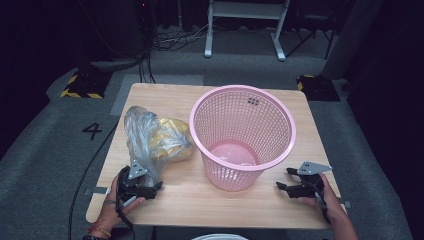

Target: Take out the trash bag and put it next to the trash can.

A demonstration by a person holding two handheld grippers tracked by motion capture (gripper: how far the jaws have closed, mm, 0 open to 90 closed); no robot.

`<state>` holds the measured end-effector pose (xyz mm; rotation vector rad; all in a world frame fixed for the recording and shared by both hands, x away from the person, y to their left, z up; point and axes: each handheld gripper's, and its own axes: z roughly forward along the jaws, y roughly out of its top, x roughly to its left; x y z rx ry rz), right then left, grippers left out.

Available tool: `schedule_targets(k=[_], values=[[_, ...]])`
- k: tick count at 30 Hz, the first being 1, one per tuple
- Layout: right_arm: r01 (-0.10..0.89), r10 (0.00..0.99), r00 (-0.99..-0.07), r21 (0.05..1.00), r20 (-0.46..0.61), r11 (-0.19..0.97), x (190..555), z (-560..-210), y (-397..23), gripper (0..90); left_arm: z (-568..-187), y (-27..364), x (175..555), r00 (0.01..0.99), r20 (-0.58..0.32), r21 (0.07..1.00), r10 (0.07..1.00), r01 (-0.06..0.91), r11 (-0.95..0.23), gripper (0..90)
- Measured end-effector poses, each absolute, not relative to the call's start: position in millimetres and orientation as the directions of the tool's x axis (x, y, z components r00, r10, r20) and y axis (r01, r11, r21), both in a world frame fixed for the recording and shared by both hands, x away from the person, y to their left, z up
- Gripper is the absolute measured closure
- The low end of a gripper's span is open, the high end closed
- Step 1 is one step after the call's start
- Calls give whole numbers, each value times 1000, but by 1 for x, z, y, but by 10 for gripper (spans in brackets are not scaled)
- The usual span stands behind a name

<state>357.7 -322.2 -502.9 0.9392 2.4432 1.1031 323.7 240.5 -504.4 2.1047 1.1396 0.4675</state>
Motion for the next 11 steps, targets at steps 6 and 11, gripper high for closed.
schedule_targets(k=[6, 11], values=[[440, 671, -742, 751, -4, 492, 358, -503, -322, 254, -504, 240, 324, 552, -12, 715, 834, 587, -379, 153], [440, 670, -742, 751, -5, 492, 358, -503, -322, 254, -504, 240, 324, 552, -12, 715, 834, 588, -379, 153]])
